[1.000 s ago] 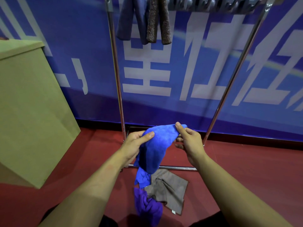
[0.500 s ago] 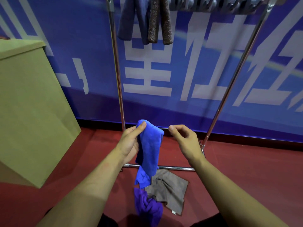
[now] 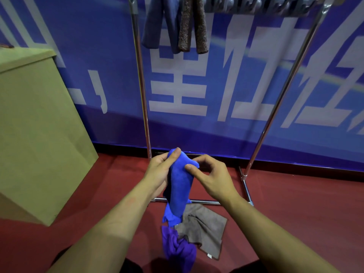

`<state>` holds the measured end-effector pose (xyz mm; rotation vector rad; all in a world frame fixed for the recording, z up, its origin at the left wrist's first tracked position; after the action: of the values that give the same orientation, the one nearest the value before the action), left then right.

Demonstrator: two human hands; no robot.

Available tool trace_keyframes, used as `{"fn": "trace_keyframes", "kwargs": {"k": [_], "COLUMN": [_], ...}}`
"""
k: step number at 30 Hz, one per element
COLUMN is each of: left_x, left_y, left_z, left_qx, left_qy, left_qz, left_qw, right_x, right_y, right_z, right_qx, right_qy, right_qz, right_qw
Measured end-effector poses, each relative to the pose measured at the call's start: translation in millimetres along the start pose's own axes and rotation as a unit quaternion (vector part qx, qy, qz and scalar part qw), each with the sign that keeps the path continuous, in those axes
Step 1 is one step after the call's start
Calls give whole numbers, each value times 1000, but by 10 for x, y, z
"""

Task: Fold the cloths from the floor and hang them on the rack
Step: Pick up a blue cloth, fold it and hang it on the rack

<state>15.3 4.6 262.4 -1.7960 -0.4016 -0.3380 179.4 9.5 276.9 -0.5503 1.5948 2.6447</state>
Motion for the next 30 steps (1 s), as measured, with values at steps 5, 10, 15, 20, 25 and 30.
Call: {"fn": "trace_keyframes", "kwargs": {"k": [5, 10, 15, 20, 25, 30], "left_x": [-99, -71, 162, 344, 351, 293], "left_y": [50, 85, 309, 407, 361, 338], "left_z": [85, 89, 38, -36, -7, -22], "left_qx": [89, 176, 133, 103, 63, -1], "left_qy": [-100, -120, 4, 98, 25, -41], "left_qz": [180, 286, 350, 345, 242, 181], "left_qw": [974, 934, 927, 928, 968, 983], "right_x": [-33, -93, -116, -59, -13, 55], "right_y": [-78, -122, -194, -196, -172, -228], "right_z": [22, 39, 44, 20, 50, 32], "right_qx": [75, 157, 198, 200, 189, 150], "right_qy": [-76, -169, -220, -207, -152, -114], "right_qz": [19, 71, 146, 210, 254, 166], "right_qw": [994, 970, 944, 934, 936, 968]}}
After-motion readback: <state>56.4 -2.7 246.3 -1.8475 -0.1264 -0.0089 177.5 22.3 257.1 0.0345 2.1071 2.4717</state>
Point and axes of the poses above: each hand's wrist, its own z-axis towards the middle knuckle, its own x-axis out of the palm, y = z × x, the point moved 3 cm from there along z, towards the middle knuckle, and after that the axes turned 8 degrees about -x, right-handed, at the moved point
